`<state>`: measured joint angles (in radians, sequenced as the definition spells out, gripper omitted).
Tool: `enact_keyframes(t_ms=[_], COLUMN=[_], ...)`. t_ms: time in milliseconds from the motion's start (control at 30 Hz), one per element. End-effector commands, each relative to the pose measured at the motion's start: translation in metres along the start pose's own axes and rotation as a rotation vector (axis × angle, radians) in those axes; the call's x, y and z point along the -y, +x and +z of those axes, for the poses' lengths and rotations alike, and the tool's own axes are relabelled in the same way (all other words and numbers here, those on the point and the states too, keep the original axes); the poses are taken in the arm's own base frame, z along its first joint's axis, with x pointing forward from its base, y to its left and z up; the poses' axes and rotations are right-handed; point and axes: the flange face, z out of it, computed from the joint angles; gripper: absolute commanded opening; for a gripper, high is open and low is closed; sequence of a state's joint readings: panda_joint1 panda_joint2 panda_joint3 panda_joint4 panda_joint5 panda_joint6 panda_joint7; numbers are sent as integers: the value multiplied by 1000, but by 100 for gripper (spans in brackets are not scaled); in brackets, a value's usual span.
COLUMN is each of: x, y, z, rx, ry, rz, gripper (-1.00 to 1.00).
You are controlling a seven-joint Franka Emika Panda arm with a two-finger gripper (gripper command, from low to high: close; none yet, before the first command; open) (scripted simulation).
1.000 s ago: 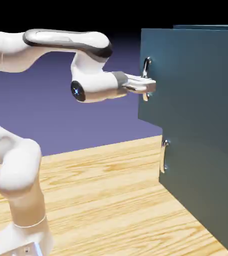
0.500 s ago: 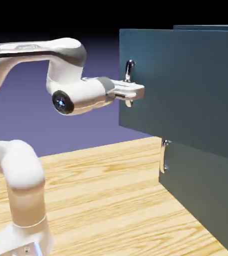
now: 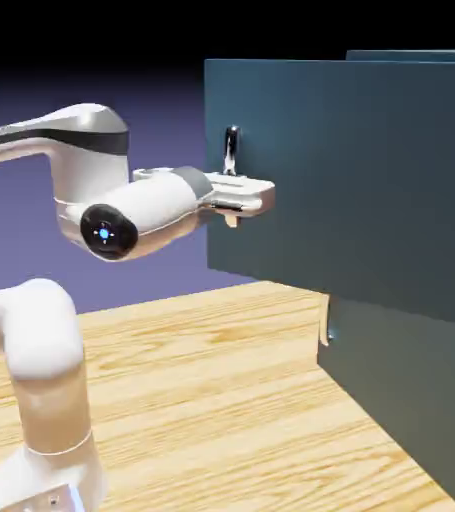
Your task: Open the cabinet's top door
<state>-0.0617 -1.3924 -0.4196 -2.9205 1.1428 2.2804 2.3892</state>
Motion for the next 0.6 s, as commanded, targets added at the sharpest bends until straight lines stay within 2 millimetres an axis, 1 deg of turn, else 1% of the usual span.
enact_keyframes(t_ms=[0,267,433,567], x=[2,23,45,63], y=[-2,-24,-46,-65], z=[-9,-80,-130,-164], rx=[-16,-130,-216,-280], ry=[-10,-124,-210,-273], rz=[-5,-5,-4,-4], gripper=[-100,-100,-100,-100])
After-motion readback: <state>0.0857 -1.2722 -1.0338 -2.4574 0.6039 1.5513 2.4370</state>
